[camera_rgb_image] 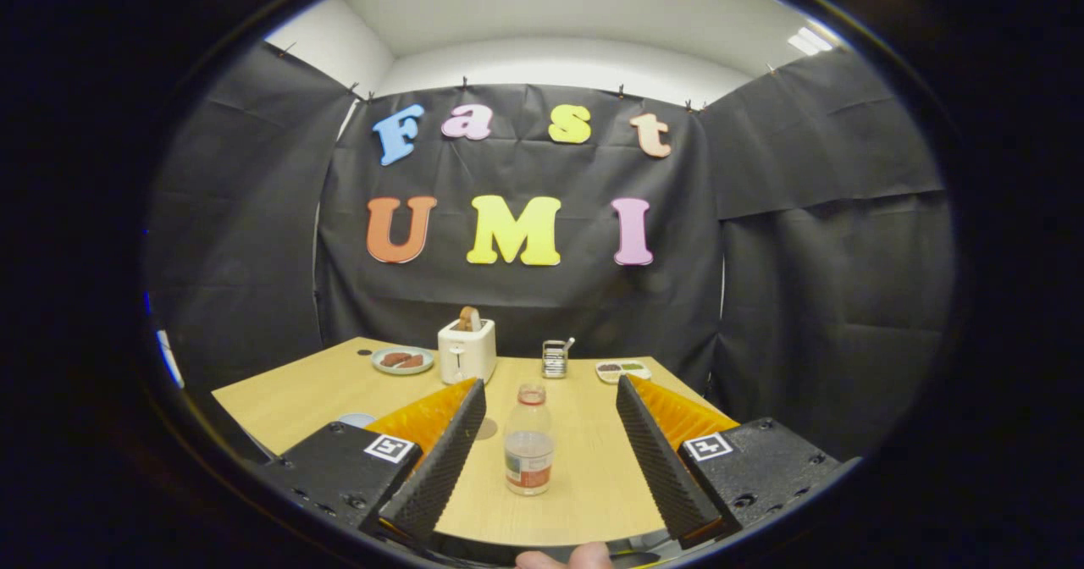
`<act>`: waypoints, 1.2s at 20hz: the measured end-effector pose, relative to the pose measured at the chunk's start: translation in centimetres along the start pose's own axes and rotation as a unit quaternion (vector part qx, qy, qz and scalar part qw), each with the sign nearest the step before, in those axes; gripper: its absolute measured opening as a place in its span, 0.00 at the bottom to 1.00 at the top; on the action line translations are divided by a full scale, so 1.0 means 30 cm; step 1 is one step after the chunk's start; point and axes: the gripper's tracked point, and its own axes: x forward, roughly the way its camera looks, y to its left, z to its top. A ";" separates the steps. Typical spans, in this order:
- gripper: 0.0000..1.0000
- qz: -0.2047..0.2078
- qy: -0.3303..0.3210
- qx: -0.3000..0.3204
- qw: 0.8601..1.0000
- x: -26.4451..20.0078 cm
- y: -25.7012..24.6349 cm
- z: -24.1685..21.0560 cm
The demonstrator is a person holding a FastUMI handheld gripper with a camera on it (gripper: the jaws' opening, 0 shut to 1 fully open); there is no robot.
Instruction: Take the bottle from table, then pour the juice into the cup, finally place the bottle on the coaster
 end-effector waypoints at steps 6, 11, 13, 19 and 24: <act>1.00 0.010 0.010 0.014 1.000 0.084 0.033 -0.160; 1.00 0.014 0.038 -0.005 0.999 0.170 0.060 -0.349; 1.00 0.019 0.053 -0.008 0.998 0.205 0.072 -0.421; 1.00 0.017 0.080 -0.003 0.997 0.334 0.077 -0.564; 1.00 0.010 0.105 0.052 0.993 0.433 0.070 -0.627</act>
